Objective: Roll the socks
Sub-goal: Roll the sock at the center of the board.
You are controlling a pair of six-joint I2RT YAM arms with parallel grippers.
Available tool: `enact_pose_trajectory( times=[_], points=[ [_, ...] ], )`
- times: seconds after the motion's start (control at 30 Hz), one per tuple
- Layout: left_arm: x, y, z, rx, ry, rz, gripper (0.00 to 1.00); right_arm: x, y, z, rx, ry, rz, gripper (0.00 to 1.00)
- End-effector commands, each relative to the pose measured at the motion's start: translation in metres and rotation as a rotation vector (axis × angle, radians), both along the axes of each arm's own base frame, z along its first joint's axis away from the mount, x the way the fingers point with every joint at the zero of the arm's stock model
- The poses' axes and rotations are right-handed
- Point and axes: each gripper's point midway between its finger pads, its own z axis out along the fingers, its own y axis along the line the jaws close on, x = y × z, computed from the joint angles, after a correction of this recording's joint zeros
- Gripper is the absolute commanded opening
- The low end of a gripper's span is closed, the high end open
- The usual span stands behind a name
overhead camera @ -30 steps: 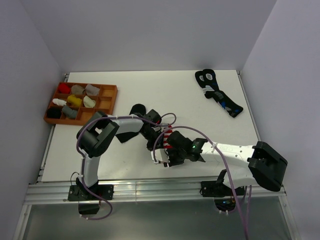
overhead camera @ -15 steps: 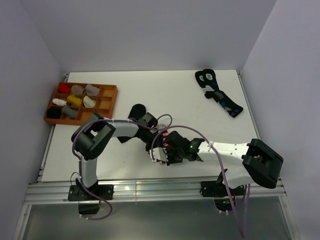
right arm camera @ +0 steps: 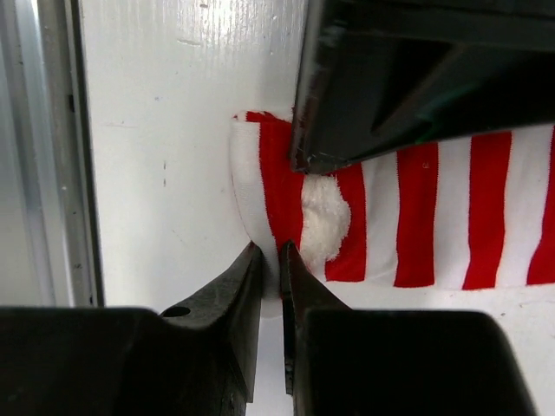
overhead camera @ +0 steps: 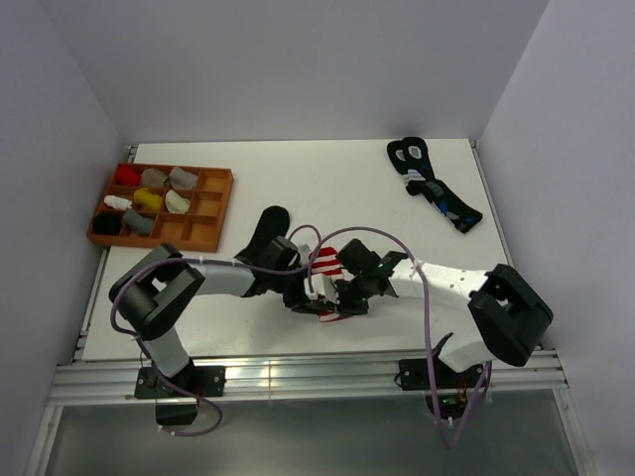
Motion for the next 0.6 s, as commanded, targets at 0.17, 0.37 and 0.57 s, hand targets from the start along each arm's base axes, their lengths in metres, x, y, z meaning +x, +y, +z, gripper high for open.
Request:
enact_pose_trajectory(
  times=[0.17, 0.37, 0.57],
  points=[
    [0.012, 0.0, 0.013, -0.04, -0.155, 0.184, 0.31, -0.012, -0.005, 0.005, -0.037, 0.285, 0.024, 0.11],
    [0.012, 0.012, 0.03, -0.076, -0.252, 0.28, 0.31, -0.009, -0.006, 0.009, -0.057, 0.466, 0.011, 0.11],
    [0.015, 0.015, 0.048, -0.05, -0.487, 0.249, 0.34, -0.002, -0.008, 0.005, -0.112, 0.623, -0.015, 0.11]
  ],
)
